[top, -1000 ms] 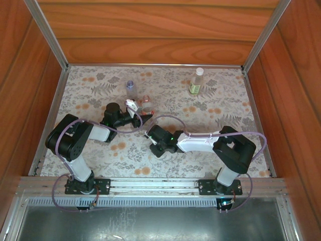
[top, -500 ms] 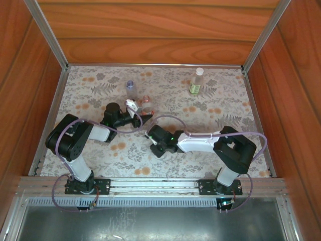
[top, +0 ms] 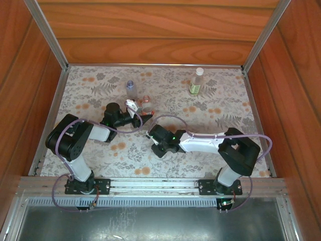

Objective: Screw on the bottle caps

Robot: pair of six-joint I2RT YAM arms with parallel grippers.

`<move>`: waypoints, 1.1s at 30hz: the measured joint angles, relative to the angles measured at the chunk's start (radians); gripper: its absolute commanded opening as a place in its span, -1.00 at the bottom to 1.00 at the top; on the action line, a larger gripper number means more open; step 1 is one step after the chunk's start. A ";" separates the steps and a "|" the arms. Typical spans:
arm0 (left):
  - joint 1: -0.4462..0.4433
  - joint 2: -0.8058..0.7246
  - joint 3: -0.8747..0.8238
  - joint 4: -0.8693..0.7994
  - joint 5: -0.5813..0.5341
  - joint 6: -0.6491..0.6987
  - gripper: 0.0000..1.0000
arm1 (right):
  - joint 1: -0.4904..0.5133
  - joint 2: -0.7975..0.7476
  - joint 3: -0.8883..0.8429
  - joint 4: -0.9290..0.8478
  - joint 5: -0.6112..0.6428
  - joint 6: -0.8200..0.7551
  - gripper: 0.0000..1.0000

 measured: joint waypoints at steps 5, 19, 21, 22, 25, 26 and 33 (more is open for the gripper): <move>0.000 0.000 0.000 0.000 0.001 0.000 0.30 | -0.005 -0.046 0.029 -0.067 0.003 0.011 -0.29; 0.000 0.011 0.000 0.015 0.018 0.001 0.29 | -0.101 -0.158 0.251 -0.343 0.005 0.028 -0.26; 0.000 0.012 0.000 0.017 0.021 0.002 0.30 | -0.111 -0.168 0.281 -0.380 0.005 0.025 -0.26; -0.001 0.013 0.000 0.018 0.023 0.004 0.30 | -0.117 -0.173 0.298 -0.401 0.005 0.024 -0.25; -0.009 0.019 0.000 0.026 0.026 0.006 0.29 | -0.132 -0.183 0.353 -0.460 0.005 0.016 -0.25; -0.012 0.021 0.000 0.028 0.026 0.006 0.29 | -0.134 -0.186 0.374 -0.476 0.006 0.011 -0.25; -0.040 0.039 0.000 0.052 0.026 0.008 0.29 | -0.168 -0.192 0.514 -0.579 0.011 -0.045 -0.25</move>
